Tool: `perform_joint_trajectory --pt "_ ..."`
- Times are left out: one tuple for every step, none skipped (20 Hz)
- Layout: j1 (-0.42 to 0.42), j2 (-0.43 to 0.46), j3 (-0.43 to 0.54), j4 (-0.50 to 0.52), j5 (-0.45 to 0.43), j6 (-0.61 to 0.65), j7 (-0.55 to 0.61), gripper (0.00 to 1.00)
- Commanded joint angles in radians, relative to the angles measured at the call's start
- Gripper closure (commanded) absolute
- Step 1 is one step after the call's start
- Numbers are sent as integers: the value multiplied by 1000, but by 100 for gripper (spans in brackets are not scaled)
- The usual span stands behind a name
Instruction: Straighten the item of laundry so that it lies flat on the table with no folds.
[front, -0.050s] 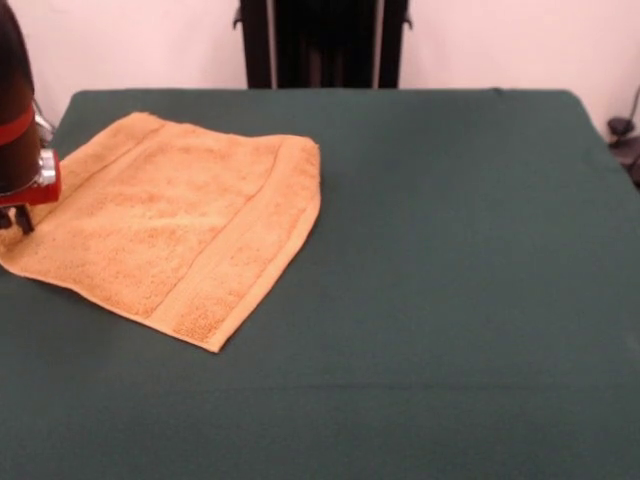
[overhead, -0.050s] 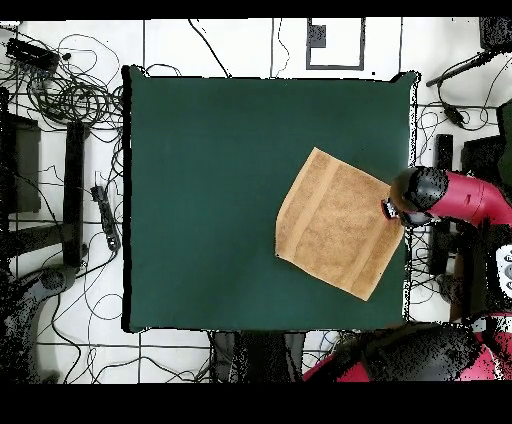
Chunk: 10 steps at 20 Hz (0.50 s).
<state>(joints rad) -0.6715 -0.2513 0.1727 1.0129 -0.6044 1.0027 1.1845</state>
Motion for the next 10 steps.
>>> perform_joint_trajectory --pt "111 218 135 -13 94 -289 308 100" --pt "113 217 132 -12 99 -292 311 100" --pt "116 214 129 -10 104 -296 312 100" --pt "118 212 126 -8 109 -299 312 100" --pt "120 208 123 -4 112 -304 311 100" --pt "123 205 120 -1 114 -310 310 100" --pt "126 201 117 2 116 -315 308 100" --pt "129 200 114 0 120 -315 314 100" --pt "131 200 112 -1 124 -316 320 100" --pt "136 203 109 -10 129 -311 324 100"
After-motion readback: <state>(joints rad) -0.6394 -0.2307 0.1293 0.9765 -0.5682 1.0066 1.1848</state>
